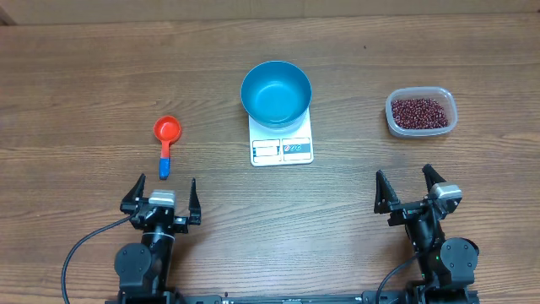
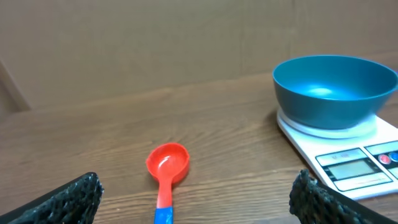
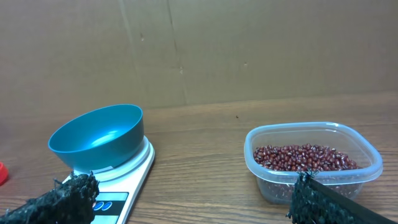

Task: Scoop item into bowl and weigh 150g on scale

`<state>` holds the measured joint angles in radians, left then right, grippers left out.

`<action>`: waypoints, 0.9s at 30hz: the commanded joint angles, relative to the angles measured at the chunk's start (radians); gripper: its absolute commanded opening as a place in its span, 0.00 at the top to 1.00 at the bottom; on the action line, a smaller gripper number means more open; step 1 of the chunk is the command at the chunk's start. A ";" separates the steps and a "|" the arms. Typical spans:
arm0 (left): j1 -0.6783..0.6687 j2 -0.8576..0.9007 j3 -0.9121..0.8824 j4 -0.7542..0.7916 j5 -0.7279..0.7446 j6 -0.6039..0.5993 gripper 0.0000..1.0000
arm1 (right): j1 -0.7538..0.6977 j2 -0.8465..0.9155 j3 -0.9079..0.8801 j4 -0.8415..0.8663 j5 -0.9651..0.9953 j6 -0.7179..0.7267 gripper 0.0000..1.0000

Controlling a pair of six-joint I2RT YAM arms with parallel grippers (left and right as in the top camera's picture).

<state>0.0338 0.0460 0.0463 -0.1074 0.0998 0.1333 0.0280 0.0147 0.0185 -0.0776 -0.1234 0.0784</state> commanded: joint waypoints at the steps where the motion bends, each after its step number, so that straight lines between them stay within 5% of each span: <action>1: 0.006 0.068 0.093 -0.008 0.044 -0.010 0.00 | 0.005 -0.012 -0.011 0.005 -0.001 0.002 0.00; 15: 0.006 0.627 0.573 -0.189 0.164 -0.069 0.00 | 0.005 -0.012 -0.011 0.005 -0.001 0.002 0.00; 27: 0.007 1.235 1.245 -0.727 0.230 -0.085 0.00 | 0.005 -0.012 -0.011 0.005 -0.001 0.003 0.00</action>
<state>0.0338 1.1809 1.1603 -0.7719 0.2928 0.0578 0.0280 0.0147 0.0185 -0.0765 -0.1238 0.0780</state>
